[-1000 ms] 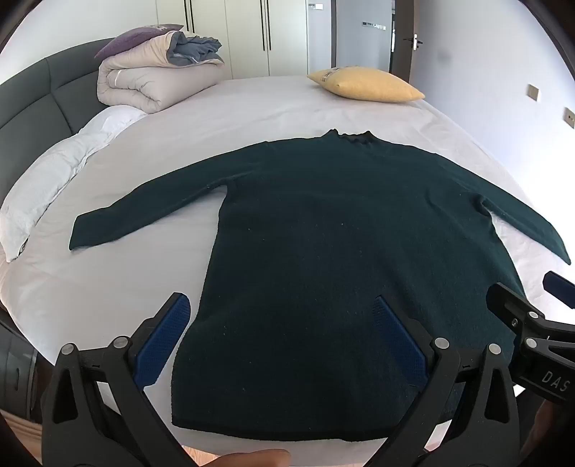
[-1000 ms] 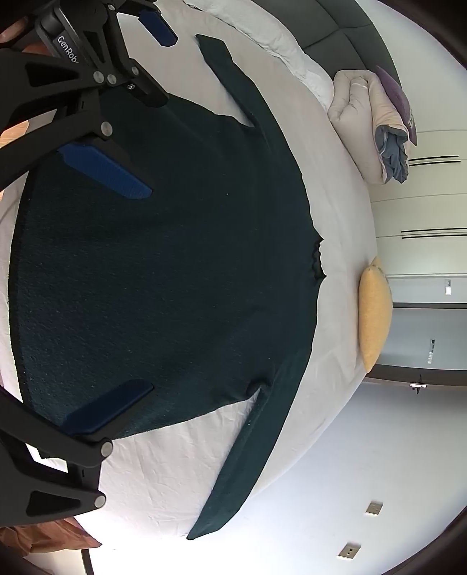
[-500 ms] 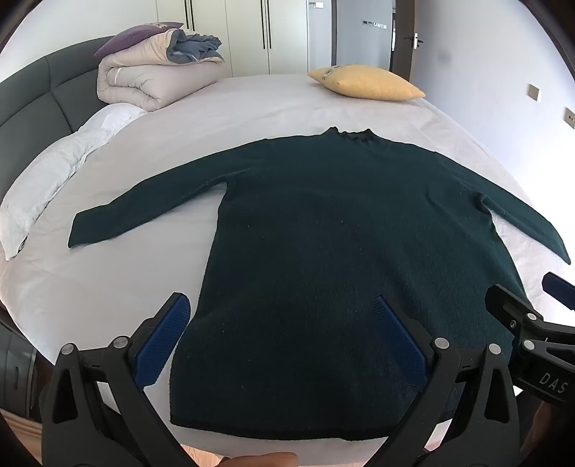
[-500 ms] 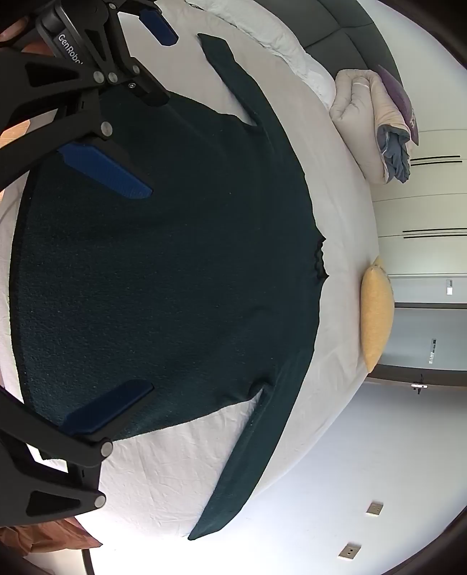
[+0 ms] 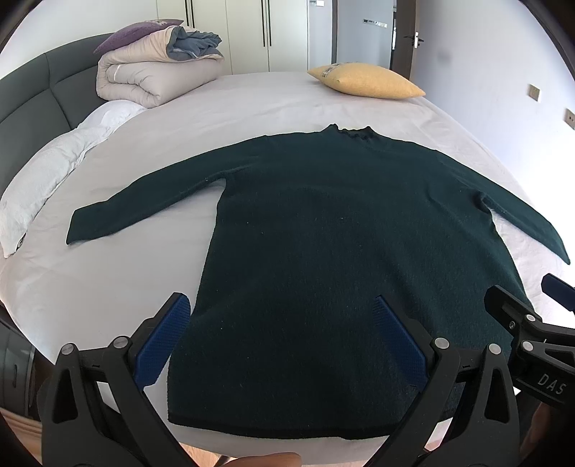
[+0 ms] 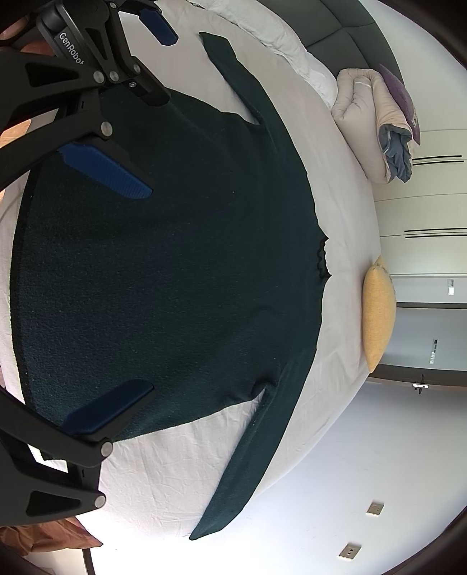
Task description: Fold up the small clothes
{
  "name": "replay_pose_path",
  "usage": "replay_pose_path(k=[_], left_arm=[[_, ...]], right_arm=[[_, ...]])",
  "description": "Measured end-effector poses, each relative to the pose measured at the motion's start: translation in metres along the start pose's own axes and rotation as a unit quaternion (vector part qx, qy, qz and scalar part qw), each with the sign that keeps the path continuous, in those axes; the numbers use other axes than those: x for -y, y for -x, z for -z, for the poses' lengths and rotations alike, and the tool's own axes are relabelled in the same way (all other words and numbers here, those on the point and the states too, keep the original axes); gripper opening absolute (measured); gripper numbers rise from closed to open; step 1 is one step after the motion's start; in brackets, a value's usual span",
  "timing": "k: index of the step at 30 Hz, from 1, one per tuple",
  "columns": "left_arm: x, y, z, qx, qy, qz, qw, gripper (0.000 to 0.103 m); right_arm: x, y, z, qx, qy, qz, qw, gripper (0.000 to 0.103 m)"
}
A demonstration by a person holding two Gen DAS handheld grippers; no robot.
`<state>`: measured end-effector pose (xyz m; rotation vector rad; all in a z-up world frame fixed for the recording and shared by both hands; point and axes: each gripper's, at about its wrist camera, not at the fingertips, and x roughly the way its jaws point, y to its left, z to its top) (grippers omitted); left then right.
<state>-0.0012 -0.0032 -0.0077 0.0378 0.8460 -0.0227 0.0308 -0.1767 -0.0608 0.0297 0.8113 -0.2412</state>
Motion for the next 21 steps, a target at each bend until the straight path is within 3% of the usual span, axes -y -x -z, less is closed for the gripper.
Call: replay_pose_path(k=[21], left_arm=[[-0.0044, -0.0013, -0.0001, -0.003, 0.002, 0.001, 1.0, 0.103]], right_arm=[[-0.0019, -0.0016, 0.0008, -0.002, 0.001, 0.002, 1.0, 0.103]])
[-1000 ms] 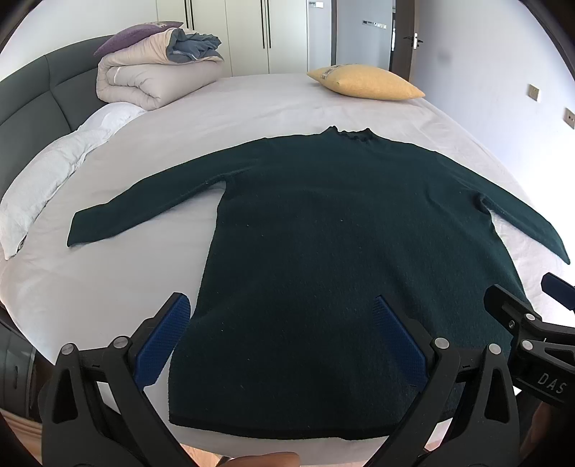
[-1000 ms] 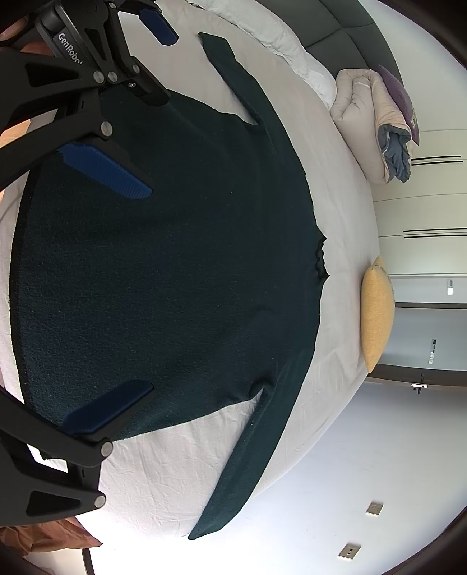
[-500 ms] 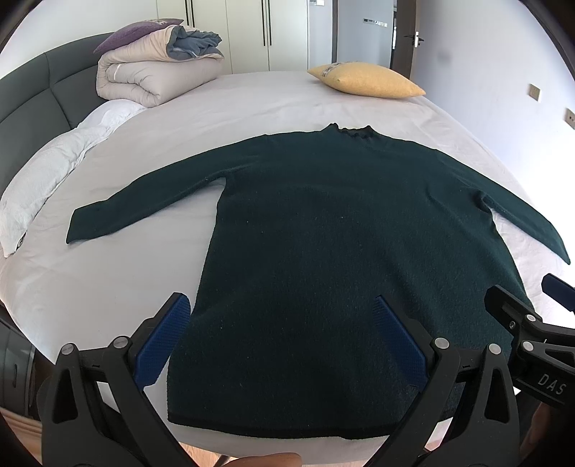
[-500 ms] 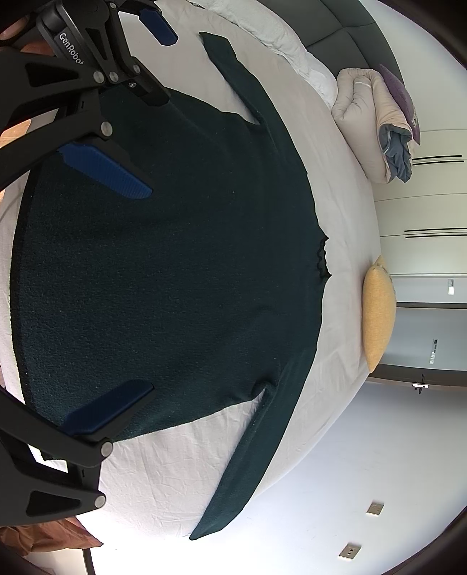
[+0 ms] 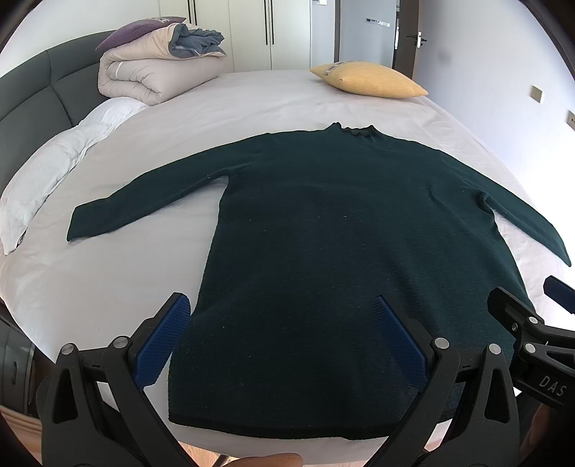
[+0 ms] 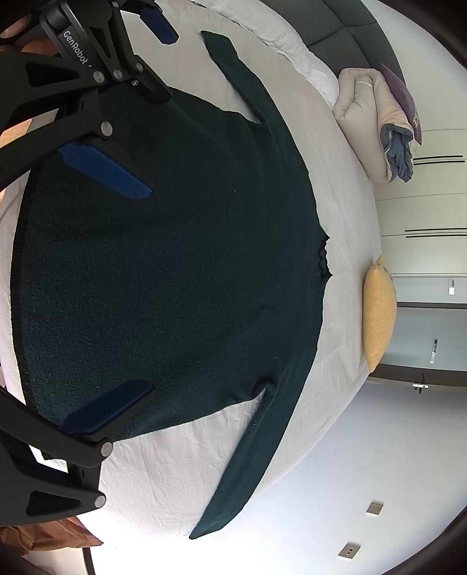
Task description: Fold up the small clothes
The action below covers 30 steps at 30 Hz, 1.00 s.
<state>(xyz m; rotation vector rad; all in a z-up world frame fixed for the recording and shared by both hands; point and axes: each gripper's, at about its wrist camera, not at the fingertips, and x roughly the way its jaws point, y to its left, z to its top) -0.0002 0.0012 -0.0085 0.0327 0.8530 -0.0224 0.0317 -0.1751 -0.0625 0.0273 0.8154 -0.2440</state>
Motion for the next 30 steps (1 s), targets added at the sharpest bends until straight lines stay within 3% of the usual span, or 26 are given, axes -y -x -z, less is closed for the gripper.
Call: replay_pose_path(k=[30], left_arm=[[-0.0036, -0.001, 0.0012, -0.002, 0.001, -0.001, 1.0, 0.103]], right_arm=[[-0.0006, -0.0012, -0.0029, -0.005, 0.004, 0.006, 1.0, 0.103]])
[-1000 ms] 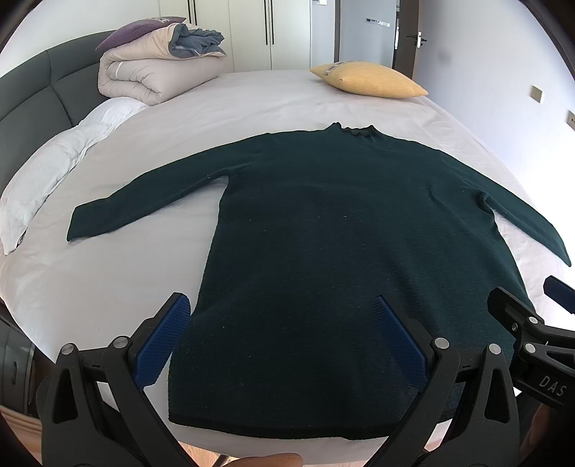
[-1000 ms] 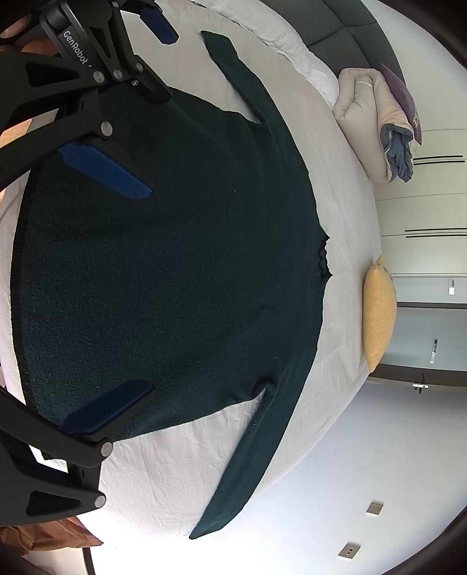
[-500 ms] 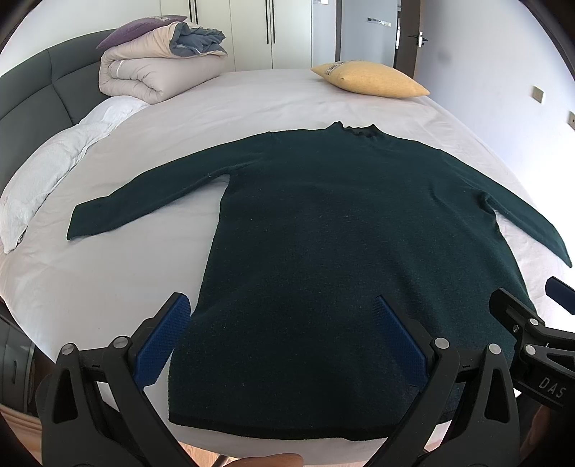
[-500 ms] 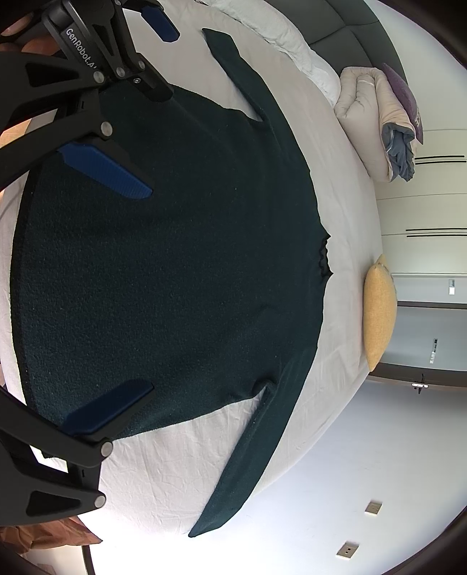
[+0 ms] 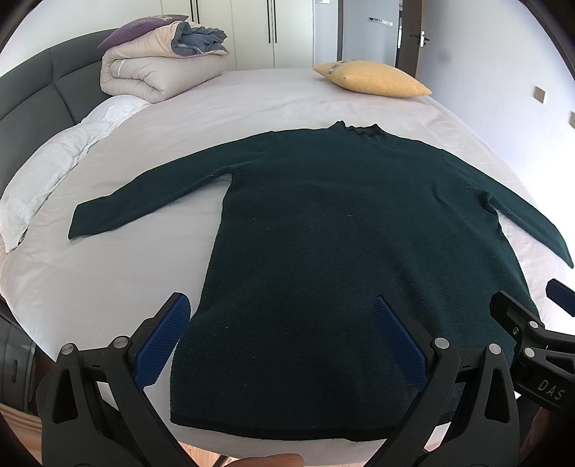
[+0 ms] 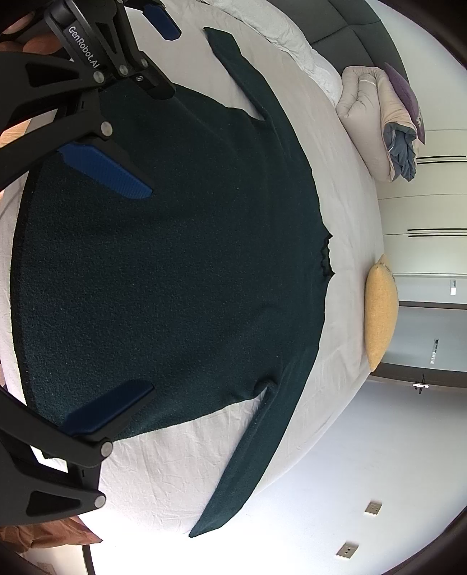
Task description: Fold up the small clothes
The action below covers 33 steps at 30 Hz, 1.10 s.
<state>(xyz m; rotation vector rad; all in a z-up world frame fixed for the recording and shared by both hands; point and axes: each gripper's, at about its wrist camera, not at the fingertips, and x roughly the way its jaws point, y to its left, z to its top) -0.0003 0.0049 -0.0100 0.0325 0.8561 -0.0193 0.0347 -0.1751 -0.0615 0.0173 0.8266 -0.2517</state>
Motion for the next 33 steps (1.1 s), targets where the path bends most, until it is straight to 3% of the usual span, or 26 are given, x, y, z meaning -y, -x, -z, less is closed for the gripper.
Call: replay_pose_path(k=[24, 33], left_arm=[[-0.024, -0.011, 0.003, -0.013, 0.02, -0.003, 0.9997, 0.103], [-0.06, -0.029, -0.004, -0.017, 0.059, 0.004, 0.9981, 0.103]], right_arm=[[-0.006, -0.007, 0.002, -0.009, 0.007, 0.012, 1.0, 0.103], [-0.014, -0.018, -0.003, -0.022, 0.017, 0.02, 0.999, 0.103]])
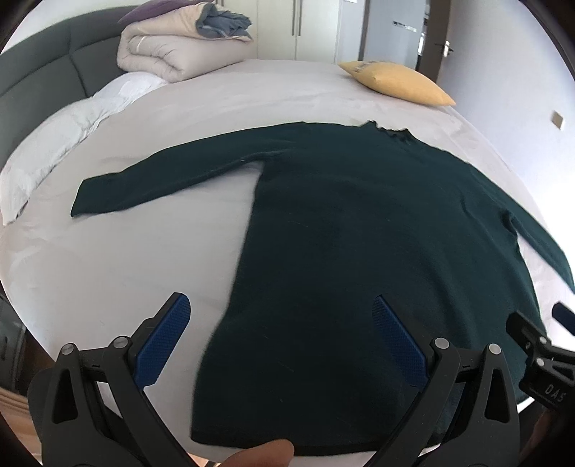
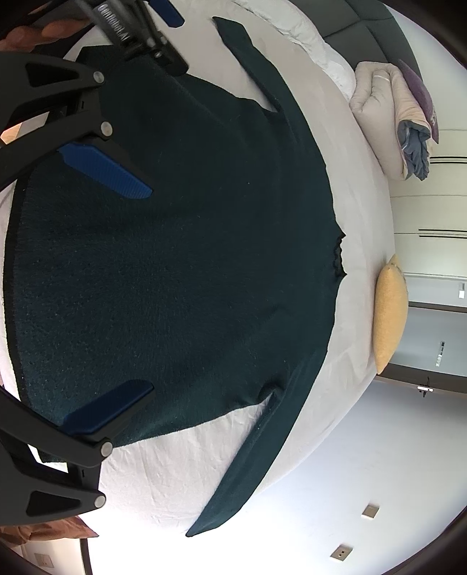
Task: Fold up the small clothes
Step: 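Grasp the sweater sleeve cuff nearest the left tool with the left tool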
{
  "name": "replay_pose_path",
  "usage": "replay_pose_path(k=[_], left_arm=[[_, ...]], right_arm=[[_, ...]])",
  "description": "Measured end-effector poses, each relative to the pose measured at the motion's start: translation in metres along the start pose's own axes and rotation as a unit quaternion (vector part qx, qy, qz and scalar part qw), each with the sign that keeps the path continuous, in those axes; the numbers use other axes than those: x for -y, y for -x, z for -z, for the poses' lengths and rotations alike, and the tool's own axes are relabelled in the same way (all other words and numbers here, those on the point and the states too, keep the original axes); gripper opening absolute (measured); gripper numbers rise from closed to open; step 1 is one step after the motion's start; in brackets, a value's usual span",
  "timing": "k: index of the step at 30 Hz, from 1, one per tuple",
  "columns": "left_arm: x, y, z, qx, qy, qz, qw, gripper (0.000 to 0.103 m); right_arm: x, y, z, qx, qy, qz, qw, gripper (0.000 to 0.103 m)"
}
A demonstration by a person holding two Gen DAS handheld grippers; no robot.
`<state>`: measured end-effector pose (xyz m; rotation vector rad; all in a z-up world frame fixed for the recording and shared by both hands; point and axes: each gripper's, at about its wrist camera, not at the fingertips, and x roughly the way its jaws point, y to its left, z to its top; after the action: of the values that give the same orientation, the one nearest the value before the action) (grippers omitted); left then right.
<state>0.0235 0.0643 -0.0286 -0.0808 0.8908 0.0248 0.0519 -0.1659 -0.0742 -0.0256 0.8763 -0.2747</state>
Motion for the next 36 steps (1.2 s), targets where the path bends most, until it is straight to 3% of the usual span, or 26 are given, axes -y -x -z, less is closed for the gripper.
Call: replay_pose_path(k=[6, 8, 10, 12, 15, 19, 21, 23, 27, 29, 33, 36], left_arm=[[-0.055, -0.014, -0.016, 0.002, 0.058, 0.003, 0.9983, 0.103], [-0.082, -0.019, -0.024, 0.003, 0.09, 0.02, 0.9957, 0.103], [-0.118, -0.025, -0.03, 0.008, 0.151, 0.058, 0.9867, 0.103], [-0.161, -0.036, -0.036, 0.019, 0.236, 0.096, 0.967, 0.103], [-0.217, -0.055, -0.042, 0.044, 0.33, 0.113, 0.9363, 0.103], [-0.288, -0.074, -0.036, 0.082, 0.464, 0.135, 0.8718, 0.103], [-0.31, -0.087, -0.036, 0.063, 0.501, 0.146, 0.8505, 0.103], [-0.328, -0.106, -0.035, 0.045, 0.548, 0.191, 0.8131, 0.103], [-0.352, -0.121, -0.036, 0.045, 0.6, 0.219, 0.768, 0.102], [-0.359, -0.126, -0.038, 0.047, 0.612, 0.221, 0.7575, 0.102], [-0.361, -0.139, -0.029, 0.055, 0.628, 0.215, 0.7456, 0.102], [-0.358, -0.141, -0.025, 0.058, 0.631, 0.213, 0.7436, 0.102]], right_arm=[[-0.012, -0.008, -0.012, -0.004, 0.013, 0.0, 1.0, 0.103], [-0.019, -0.011, -0.018, -0.005, 0.02, -0.005, 1.0, 0.103], [-0.027, -0.014, -0.024, -0.004, 0.024, -0.011, 1.0, 0.103], [-0.035, -0.017, -0.029, -0.004, 0.029, -0.02, 0.999, 0.103], [-0.05, -0.024, -0.036, -0.008, 0.039, -0.031, 0.999, 0.103], [-0.066, -0.034, -0.045, -0.014, 0.044, -0.048, 0.998, 0.103], [-0.071, -0.038, -0.046, -0.017, 0.043, -0.055, 0.997, 0.103], [-0.075, -0.044, -0.048, -0.023, 0.041, -0.061, 0.997, 0.103], [-0.077, -0.054, -0.05, -0.032, 0.037, -0.066, 0.997, 0.103], [-0.076, -0.059, -0.05, -0.036, 0.036, -0.067, 0.997, 0.103], [-0.07, -0.066, -0.051, -0.041, 0.027, -0.068, 0.996, 0.103], [-0.067, -0.069, -0.051, -0.041, 0.022, -0.07, 0.996, 0.103]])
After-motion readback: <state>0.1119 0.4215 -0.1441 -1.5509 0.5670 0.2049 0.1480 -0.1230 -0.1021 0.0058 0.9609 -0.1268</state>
